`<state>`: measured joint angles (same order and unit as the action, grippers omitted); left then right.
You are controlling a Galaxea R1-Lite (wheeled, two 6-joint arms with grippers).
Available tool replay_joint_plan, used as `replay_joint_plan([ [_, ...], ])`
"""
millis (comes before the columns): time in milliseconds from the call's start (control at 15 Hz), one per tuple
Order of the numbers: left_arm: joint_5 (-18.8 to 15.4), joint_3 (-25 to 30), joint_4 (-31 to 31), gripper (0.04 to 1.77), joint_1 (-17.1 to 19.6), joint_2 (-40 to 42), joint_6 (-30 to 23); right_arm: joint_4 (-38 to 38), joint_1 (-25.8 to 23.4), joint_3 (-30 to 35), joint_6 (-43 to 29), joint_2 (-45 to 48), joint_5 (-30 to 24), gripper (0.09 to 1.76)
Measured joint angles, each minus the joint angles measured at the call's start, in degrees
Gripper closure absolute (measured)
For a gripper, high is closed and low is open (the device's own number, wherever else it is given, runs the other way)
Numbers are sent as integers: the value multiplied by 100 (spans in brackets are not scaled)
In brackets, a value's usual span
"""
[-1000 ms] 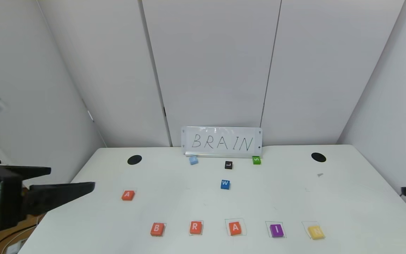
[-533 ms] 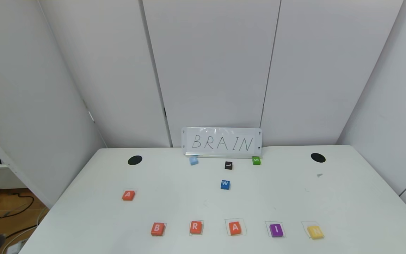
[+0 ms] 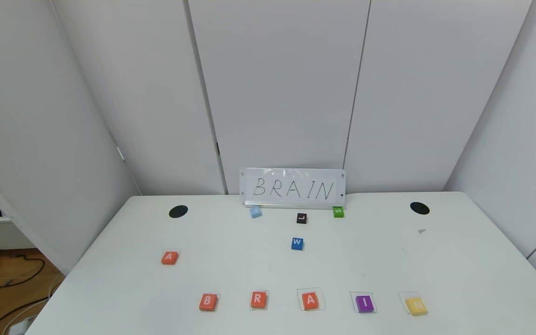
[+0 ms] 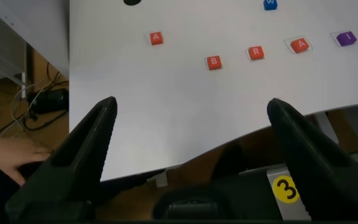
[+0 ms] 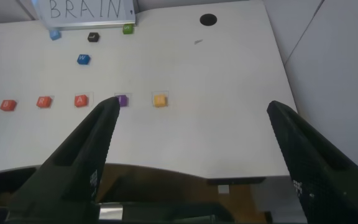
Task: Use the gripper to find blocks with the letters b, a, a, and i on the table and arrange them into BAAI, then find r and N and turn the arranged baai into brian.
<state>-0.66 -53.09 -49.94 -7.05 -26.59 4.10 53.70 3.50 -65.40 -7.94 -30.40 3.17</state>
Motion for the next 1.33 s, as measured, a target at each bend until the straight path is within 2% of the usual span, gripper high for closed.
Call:
replay_joint_plan([
  [267,-18,382,-226,9,171,689,13,271,-83,260,41,720,-2,14],
  [467,-82,631,-397,9,482,1124,83,532,-130,512,105,1298,6,14],
  [667,-119,944,-439,9,630,1590,165,677,-251,713,224,1792,6,14],
  [1000,-100,1319,-613,9,684,2376,138,822,-343,1102,354,2553,66,14],
  [1333,-56,1387,-884,9,689,2638,-60,877,-350,1235,391,2981,90,14],
])
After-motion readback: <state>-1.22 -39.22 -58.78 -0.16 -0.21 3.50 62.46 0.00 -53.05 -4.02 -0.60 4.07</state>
